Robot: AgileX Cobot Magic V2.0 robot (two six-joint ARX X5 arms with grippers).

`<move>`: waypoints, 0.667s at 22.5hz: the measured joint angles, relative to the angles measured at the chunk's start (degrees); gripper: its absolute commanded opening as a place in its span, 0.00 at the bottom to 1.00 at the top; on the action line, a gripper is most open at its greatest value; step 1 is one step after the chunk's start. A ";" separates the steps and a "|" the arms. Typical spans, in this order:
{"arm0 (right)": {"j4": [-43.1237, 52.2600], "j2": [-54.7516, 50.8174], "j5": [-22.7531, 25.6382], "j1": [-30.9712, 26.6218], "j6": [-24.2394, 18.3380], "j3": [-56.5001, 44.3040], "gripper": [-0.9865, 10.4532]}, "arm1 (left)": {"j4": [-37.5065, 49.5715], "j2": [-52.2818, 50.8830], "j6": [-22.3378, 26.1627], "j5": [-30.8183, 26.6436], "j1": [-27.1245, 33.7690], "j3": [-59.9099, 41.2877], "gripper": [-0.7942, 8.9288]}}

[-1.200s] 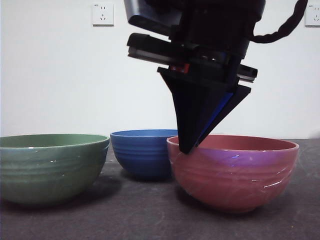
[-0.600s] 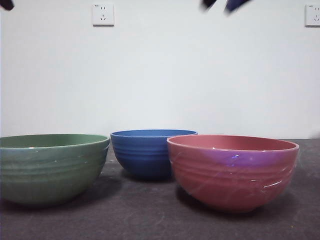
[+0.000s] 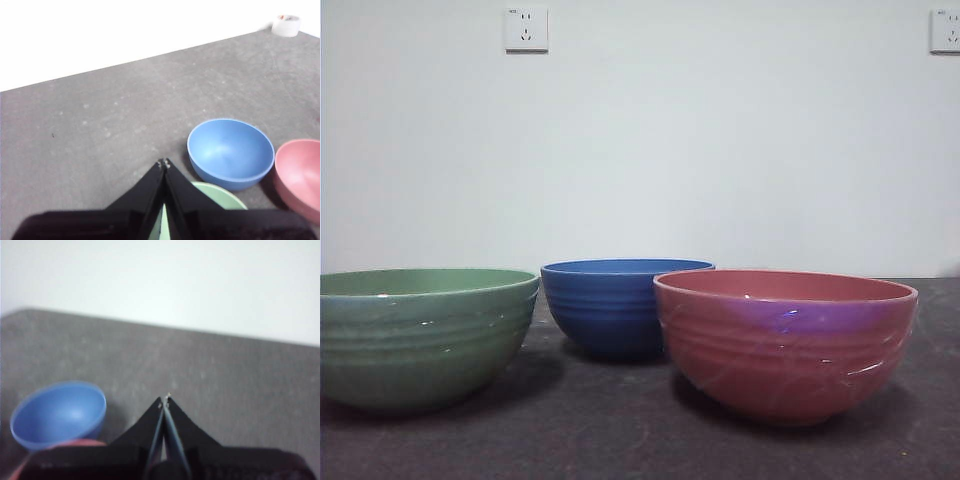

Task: Pick up the green bowl on the top,put the green bowl on the left,pick up the red bowl in the middle,put the red bowl on the right

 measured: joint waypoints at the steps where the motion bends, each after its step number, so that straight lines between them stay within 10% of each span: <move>1: -0.04 0.15 0.00 0.00 0.52 -0.22 0.07 | -0.55 -0.02 -0.02 0.00 0.00 -0.07 0.08; 15: -0.22 0.31 0.17 0.00 3.26 -0.24 0.07 | -5.99 0.48 -0.02 0.24 0.00 -0.11 0.08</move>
